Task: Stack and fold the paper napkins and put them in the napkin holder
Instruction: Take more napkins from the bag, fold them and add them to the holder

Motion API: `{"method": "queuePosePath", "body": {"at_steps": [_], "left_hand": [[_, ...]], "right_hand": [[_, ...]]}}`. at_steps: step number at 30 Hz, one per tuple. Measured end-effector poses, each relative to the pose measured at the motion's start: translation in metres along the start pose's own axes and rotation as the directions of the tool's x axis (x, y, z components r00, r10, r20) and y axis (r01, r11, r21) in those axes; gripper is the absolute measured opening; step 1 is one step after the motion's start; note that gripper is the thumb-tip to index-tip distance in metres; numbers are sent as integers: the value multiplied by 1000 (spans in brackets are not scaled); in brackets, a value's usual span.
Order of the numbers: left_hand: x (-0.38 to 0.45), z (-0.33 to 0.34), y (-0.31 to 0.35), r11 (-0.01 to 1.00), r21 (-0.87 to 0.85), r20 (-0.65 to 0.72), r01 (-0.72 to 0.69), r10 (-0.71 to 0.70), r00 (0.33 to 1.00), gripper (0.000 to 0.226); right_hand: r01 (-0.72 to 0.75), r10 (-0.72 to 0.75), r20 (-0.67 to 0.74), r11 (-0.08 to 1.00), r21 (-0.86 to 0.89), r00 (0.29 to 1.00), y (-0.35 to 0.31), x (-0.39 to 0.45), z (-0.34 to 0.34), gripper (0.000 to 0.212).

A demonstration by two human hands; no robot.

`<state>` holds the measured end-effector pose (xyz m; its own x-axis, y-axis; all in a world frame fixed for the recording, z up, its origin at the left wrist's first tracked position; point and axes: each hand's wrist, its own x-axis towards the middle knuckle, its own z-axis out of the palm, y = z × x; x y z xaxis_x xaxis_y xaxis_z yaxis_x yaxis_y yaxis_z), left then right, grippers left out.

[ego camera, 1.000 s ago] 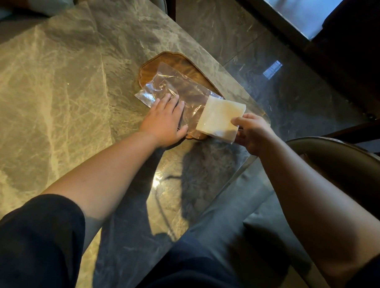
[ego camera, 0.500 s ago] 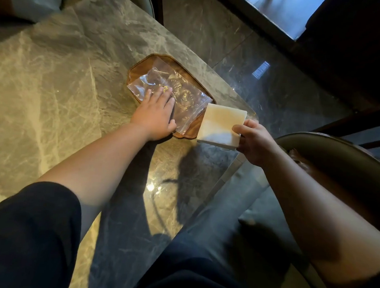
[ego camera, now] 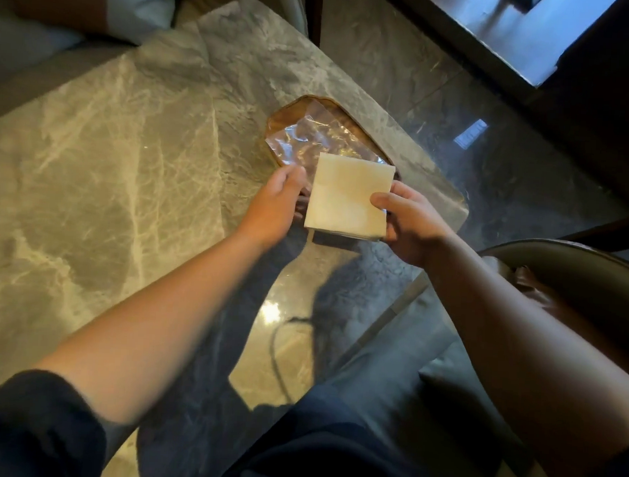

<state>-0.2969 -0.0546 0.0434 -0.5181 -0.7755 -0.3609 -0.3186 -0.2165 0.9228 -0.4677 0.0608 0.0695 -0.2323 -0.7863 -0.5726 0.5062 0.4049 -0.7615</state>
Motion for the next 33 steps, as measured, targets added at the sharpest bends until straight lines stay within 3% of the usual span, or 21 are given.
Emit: {"method": "queuePosePath", "body": {"at_steps": [2, 4, 7, 14, 19, 24, 28, 30, 33], "left_hand": [[-14, -19, -3, 962, -235, 86, 142, -125, 988, 35], [-32, -38, -5, 935, -316, 129, 162, -127, 984, 28], [-56, -68, -12, 936, -334, 69, 108, -90, 994, 14], [-123, -148, -37, 977, -212, -215, 24, -71, 974, 19], [-178, -201, -76, 990, -139, -407, 12, -68, 911, 18], [-232, -246, -117, 996, -83, -533, 10, -53, 844, 18], [-267, -272, -147, 1000, 1, -582, 30, -24, 813, 27], [-283, -280, -162, 999, 22, -594, 32, -13, 804, 34], [-305, -289, -183, 997, 45, -606, 59, -20, 795, 25]], "right_hand": [[-16, 16, 45, 1000, -2, 999, -1, 1, 24, 28], [-32, 33, 115, 999, -7, 993, 1, 2, 48, 29], [-58, 69, 232, 997, -55, 970, 10, 7, 82, 36], [14, 112, 353, 941, -337, 929, 46, 14, 177, 36], [180, 104, 454, 823, -539, 885, 80, 4, 250, 30], [437, 36, 536, 534, -723, 843, 124, -8, 308, 15], [533, 11, 583, 394, -749, 812, 162, -14, 342, 20], [568, 6, 611, 361, -739, 791, 181, -18, 355, 25], [613, -10, 651, 345, -711, 759, 208, -25, 367, 26]]}}
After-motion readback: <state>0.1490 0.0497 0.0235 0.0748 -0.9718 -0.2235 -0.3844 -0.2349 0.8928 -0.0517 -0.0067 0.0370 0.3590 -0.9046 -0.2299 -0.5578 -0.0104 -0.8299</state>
